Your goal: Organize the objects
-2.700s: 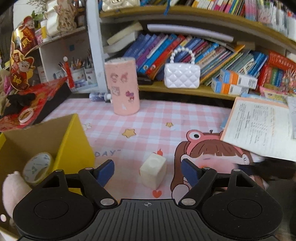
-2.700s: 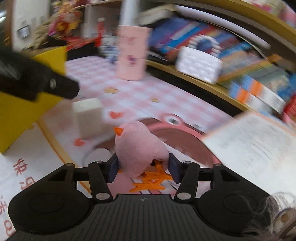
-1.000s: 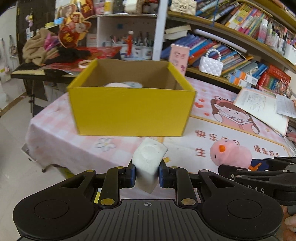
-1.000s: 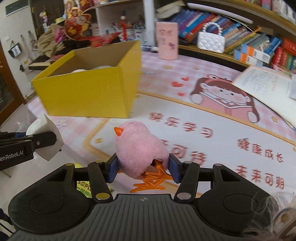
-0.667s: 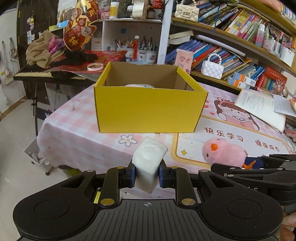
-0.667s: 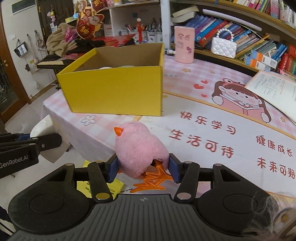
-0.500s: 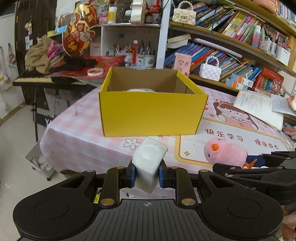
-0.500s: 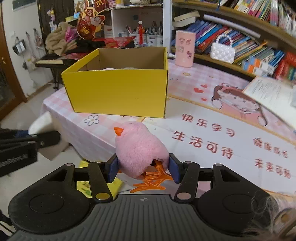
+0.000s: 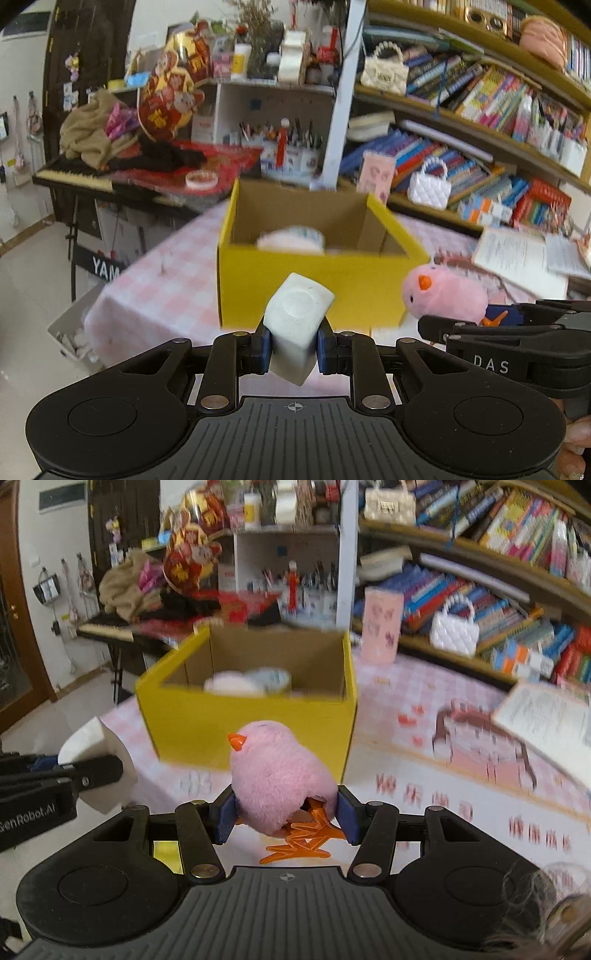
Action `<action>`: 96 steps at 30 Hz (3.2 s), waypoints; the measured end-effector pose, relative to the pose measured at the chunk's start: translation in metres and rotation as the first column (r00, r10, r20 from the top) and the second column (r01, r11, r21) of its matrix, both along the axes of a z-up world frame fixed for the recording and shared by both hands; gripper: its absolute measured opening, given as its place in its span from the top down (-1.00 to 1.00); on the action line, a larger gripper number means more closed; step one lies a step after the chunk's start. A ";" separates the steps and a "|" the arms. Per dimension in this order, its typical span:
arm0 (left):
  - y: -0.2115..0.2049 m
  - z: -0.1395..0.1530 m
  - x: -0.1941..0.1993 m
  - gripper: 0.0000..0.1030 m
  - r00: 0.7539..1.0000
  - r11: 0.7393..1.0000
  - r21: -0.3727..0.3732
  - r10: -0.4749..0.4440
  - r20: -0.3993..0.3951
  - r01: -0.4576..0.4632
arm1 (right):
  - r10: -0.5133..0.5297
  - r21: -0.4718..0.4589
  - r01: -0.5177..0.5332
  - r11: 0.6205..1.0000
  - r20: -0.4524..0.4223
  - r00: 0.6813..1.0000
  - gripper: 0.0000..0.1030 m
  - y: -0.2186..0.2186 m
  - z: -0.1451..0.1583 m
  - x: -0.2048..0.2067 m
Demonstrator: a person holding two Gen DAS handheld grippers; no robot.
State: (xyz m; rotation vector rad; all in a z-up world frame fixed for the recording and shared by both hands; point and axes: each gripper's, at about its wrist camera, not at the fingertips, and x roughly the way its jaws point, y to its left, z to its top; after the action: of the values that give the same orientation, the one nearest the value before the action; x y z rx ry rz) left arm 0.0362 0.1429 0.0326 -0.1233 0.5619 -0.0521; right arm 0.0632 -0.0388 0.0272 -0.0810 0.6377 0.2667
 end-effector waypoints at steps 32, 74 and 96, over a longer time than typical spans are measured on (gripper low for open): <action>-0.018 -0.020 0.201 0.58 0.987 0.989 0.026 0.149 -0.065 -0.147 | 0.198 -0.141 -0.193 0.971 0.021 0.980 -0.32 0.034 -0.022 0.189; -0.093 -0.030 -0.011 -0.92 0.993 0.972 0.204 -0.116 -0.026 0.118 | -0.349 -0.048 0.349 0.936 0.013 0.937 -0.43 -0.070 -0.030 -0.050; -0.111 -0.040 -0.011 -0.97 0.994 0.981 0.175 -0.072 -0.088 0.087 | -0.482 -0.054 0.481 0.875 -0.023 0.876 -0.81 -0.094 -0.042 -0.067</action>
State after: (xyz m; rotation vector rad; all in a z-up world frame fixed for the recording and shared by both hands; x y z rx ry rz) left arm 0.0253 0.0323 -0.0072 0.0723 0.6499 -0.0744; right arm -0.0039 -0.1328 -0.0143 0.0404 0.6786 -0.2326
